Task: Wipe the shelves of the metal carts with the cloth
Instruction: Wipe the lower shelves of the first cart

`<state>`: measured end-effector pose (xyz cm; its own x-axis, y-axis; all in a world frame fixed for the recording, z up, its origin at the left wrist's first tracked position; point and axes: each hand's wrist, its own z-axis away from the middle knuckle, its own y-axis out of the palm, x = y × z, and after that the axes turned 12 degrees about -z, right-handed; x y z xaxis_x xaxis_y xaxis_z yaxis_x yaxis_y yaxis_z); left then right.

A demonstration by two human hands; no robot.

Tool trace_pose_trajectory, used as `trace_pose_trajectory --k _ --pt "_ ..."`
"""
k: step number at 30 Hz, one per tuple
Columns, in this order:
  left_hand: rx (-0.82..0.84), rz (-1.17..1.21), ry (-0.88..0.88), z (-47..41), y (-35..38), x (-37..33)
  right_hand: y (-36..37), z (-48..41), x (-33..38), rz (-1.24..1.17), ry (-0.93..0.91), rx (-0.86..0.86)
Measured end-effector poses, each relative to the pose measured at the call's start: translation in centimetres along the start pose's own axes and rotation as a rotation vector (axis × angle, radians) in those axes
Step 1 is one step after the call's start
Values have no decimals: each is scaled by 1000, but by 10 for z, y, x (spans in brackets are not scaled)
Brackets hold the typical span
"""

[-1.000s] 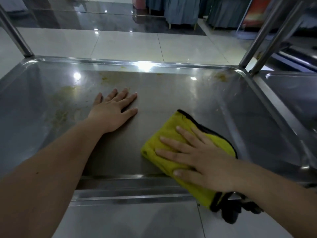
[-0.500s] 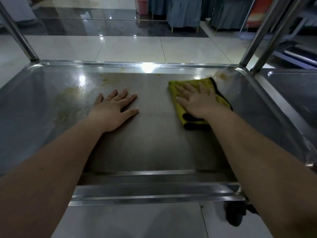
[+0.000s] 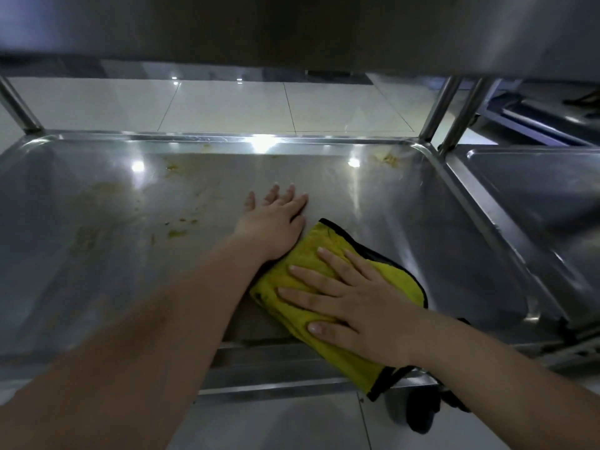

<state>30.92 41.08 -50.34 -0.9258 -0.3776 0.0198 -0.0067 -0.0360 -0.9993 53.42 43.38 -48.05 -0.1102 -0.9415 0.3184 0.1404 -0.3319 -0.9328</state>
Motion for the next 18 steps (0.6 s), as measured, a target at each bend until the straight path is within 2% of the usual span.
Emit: trace_pose_trajectory --k 3,6,8,11,13,16,18 --pt "-42 -9 -14 -3 11 0 2 -5 -16 -65 -59 -26" --pt "-32 -7 -4 -3 14 3 -20 -29 -68 50 -56 -101" --pt "-44 -17 -14 -3 13 2 -48 -45 -124 85 140 -204" --pt "-39 -14 -26 -2 12 0 -78 -65 -193 157 551 -154" --pt "-32 -17 -31 -2 12 1 -84 -77 -205 3 753 -222" --pt "-35 -34 -37 -4 13 1 -76 -75 -178 -115 734 -276" --pt "-43 -48 -42 -6 14 2 -57 -51 -151 -63 645 -243"
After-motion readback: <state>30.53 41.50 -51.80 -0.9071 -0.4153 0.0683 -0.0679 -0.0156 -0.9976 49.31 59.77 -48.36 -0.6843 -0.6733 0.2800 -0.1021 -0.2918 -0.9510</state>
